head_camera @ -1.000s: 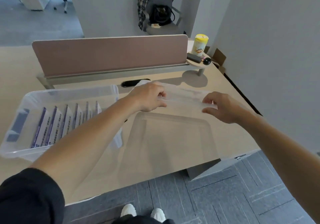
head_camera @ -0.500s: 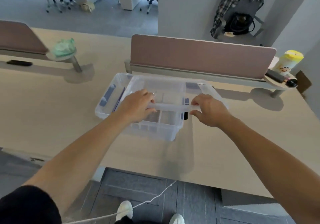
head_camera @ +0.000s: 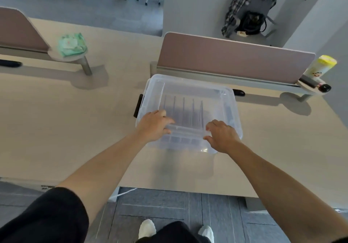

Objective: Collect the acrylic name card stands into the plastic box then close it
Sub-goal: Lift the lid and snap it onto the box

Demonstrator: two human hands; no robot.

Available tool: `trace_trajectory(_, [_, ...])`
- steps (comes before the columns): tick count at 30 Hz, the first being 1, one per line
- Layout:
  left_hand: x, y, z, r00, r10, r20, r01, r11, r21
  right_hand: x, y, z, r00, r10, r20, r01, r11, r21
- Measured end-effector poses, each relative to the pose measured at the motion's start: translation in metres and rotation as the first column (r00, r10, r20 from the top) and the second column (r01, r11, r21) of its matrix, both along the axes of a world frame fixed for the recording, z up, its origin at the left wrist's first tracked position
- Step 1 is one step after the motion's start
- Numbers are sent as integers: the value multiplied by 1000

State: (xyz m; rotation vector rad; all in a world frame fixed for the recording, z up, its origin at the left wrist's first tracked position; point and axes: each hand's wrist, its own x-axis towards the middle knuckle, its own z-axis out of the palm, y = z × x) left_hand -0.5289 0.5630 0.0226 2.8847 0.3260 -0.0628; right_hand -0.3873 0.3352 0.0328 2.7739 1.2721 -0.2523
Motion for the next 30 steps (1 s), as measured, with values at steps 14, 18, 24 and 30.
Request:
trace_trajectory(14, [-14,11,-24,998,-37,55,40,998,-47,-16,10,-12,997,-72,-16,72,997,-16])
trace_trajectory(18, [-12,12,-24,998,-48,29,48,999,-16,-16,12,-12,994,-97,-55,96,995,-25])
trace_trajectory(24, [16,2,6,993,-4,-115,-11,992,-127,-13,15,-3,959,-188,-212,197,980,22])
trace_trajectory(30, [64,14,-1,994,99,39,-94,988,-121,15,38,9,937,-243,-251,303,923,237])
